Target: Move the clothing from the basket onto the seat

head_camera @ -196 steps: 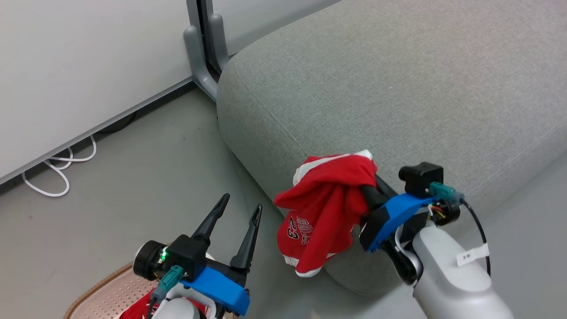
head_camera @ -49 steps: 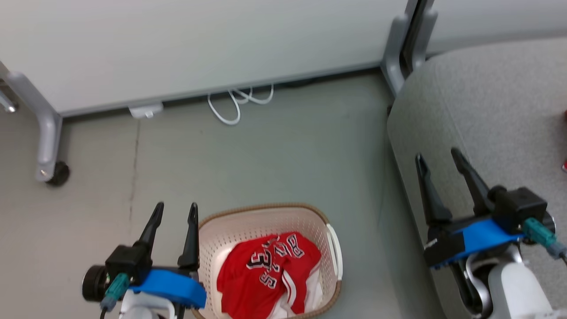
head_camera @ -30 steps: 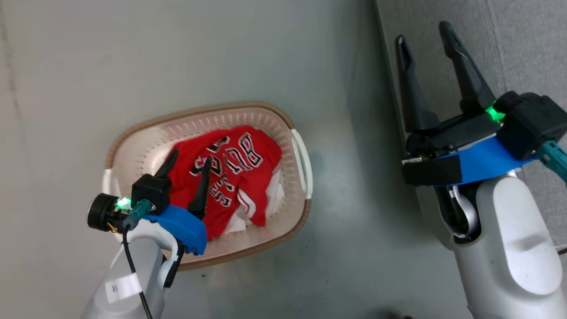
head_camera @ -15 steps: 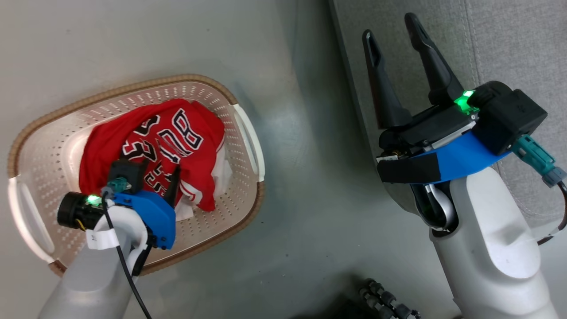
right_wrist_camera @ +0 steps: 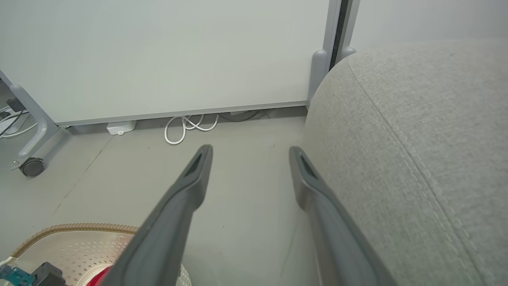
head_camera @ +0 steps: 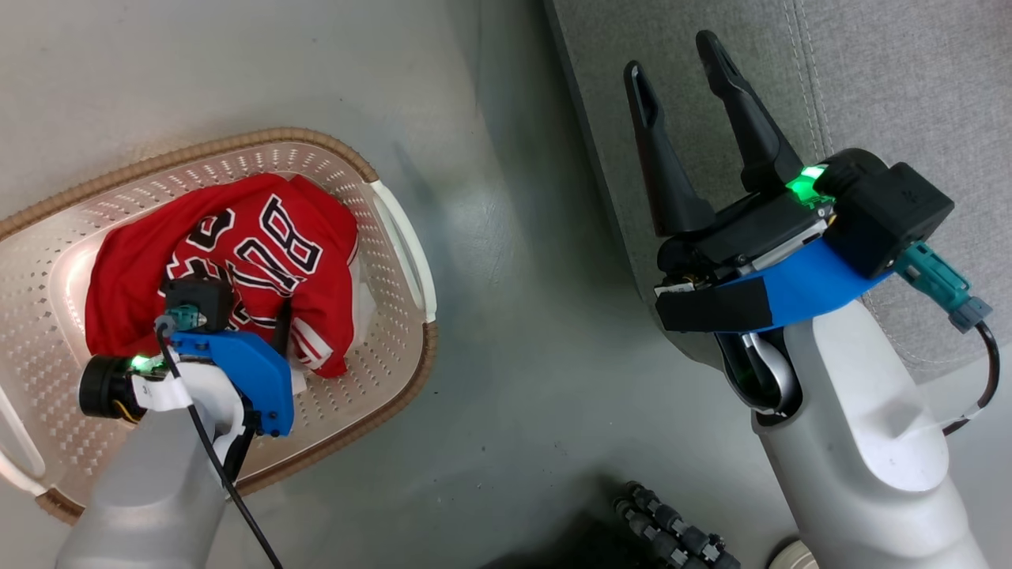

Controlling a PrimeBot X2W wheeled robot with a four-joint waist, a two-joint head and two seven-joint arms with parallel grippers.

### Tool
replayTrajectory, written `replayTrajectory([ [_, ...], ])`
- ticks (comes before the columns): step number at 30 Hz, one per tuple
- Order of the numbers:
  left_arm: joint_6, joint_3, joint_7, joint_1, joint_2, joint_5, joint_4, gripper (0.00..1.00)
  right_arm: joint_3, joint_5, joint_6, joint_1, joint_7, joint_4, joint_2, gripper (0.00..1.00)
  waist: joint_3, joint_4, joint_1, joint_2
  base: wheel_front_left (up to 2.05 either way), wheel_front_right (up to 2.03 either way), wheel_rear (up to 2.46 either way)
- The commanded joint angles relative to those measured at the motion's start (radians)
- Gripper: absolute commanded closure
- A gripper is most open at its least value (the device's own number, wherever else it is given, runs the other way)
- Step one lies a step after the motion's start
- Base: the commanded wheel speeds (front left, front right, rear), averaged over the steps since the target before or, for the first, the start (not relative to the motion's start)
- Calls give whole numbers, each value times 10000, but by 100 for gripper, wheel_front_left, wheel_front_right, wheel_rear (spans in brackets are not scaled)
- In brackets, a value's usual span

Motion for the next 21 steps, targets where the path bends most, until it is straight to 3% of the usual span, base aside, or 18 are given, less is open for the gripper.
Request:
replayTrajectory([
  [1,108,49,55,-152,23,-47,81,0,18,48,3,-157,-35,28,15,0,17,-24,-1,0,0,0,0],
  [6,393,224,349,-333,-218,-312,435,0,5,44,3,-138,-69,52,15,0,64,-68,-1,0,0,0,0],
  [11,359,231,459,-483,-352,-447,709,0,-1,23,3,-123,-88,29,15,0,82,-101,-1,0,0,0,0],
  [12,361,199,480,-527,-356,-446,770,53,1,22,5,-116,-91,29,15,0,81,-106,-1,0,0,0,0],
  [13,369,138,575,-561,-353,-398,839,99,9,27,3,-106,-93,28,15,0,79,-110,-1,0,0,0,0],
  [21,128,4,807,-692,-426,-589,1110,100,49,50,3,-66,-96,79,15,0,27,-88,-1,0,0,0,0],
])
